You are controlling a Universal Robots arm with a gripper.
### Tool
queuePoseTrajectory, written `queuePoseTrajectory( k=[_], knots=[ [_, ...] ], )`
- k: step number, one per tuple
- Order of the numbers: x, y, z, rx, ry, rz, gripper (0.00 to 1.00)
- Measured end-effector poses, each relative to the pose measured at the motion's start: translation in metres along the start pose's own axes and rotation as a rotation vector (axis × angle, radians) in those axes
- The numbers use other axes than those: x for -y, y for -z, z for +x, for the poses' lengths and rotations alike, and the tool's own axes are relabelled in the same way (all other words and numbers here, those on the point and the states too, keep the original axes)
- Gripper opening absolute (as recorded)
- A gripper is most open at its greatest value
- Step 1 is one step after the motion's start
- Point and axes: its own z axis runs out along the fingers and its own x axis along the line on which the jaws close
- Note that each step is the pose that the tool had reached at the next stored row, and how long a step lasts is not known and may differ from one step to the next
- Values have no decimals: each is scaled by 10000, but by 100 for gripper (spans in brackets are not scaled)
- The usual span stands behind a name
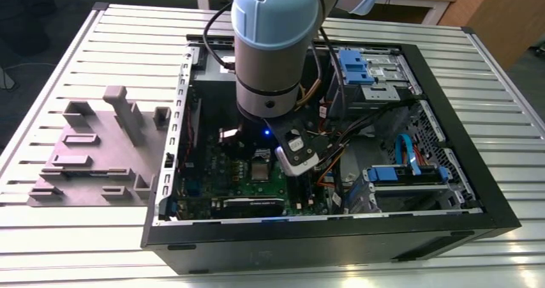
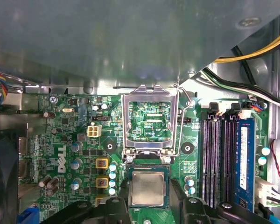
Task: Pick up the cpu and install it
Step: 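Place the cpu into insertion slot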
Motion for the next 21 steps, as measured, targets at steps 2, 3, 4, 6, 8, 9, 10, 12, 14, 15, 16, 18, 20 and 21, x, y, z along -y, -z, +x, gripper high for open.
queuePoseTrajectory(
  k=[2,3,4,6,8,9,10,12,14,15,16,18,20,21],
  knots=[
    [0,2,0,0,0,0,45],
    [0,3,0,0,0,0,38],
    [0,4,0,0,0,0,32],
    [0,7,0,0,0,1,26],
    [0,8,0,0,0,0,21],
    [0,10,0,0,0,0,15],
    [0,11,0,0,0,1,10],
    [0,12,0,0,0,0,10],
    [0,15,0,0,0,1,10],
    [0,16,0,0,0,0,10],
    [0,17,0,0,0,0,10],
    [2,18,0,-1,1,3,10],
    [10,18,0,-1,1,2,10],
    [11,18,0,-1,0,1,10]
  ],
)
